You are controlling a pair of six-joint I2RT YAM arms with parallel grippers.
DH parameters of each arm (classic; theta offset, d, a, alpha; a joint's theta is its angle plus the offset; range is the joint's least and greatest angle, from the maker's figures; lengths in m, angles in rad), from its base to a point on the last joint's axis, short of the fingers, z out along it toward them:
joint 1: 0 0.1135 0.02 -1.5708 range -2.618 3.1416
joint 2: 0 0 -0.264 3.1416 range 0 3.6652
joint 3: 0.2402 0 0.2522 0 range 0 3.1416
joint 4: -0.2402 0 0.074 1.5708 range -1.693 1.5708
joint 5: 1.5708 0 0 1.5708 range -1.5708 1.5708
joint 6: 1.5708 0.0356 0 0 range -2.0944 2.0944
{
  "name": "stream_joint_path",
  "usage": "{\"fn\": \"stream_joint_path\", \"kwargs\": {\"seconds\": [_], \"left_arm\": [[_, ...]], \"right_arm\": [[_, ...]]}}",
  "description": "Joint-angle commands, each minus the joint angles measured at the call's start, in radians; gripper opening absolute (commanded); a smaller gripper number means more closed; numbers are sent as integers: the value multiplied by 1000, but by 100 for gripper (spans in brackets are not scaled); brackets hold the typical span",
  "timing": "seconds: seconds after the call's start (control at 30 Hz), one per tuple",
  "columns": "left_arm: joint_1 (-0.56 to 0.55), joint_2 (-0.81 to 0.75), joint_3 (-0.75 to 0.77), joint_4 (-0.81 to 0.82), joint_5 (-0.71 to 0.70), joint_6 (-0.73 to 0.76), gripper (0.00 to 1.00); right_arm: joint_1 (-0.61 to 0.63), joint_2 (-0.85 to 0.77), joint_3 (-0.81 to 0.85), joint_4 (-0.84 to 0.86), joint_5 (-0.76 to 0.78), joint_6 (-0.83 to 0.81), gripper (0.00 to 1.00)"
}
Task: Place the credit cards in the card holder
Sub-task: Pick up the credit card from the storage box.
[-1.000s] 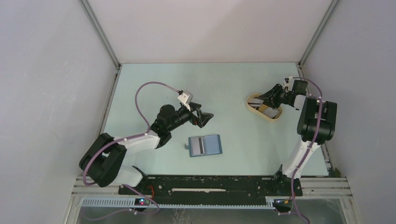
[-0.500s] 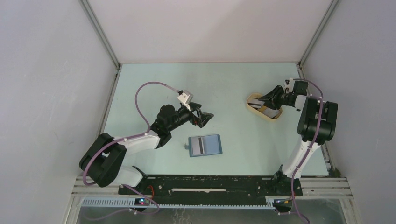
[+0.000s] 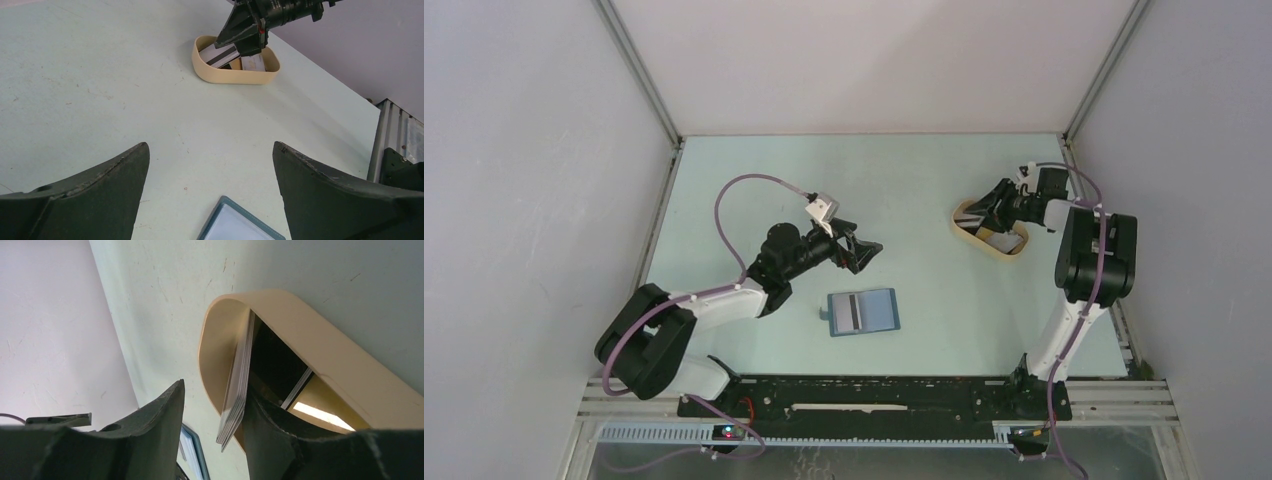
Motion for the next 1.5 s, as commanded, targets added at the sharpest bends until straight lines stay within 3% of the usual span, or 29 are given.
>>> {"fn": "stream_joint_path", "kwargs": {"seconds": [0.0, 0.27, 1.47], "left_arm": [[2, 7, 62, 21, 13, -1, 97], [2, 6, 62, 20, 14, 0, 97], [2, 3, 60, 13, 16, 0, 97]], "right_arm": [[13, 30, 51, -16, 5, -22, 54], [13, 45, 75, -85, 69, -51, 54], [-116, -27, 45, -103, -60, -49, 51]]}}
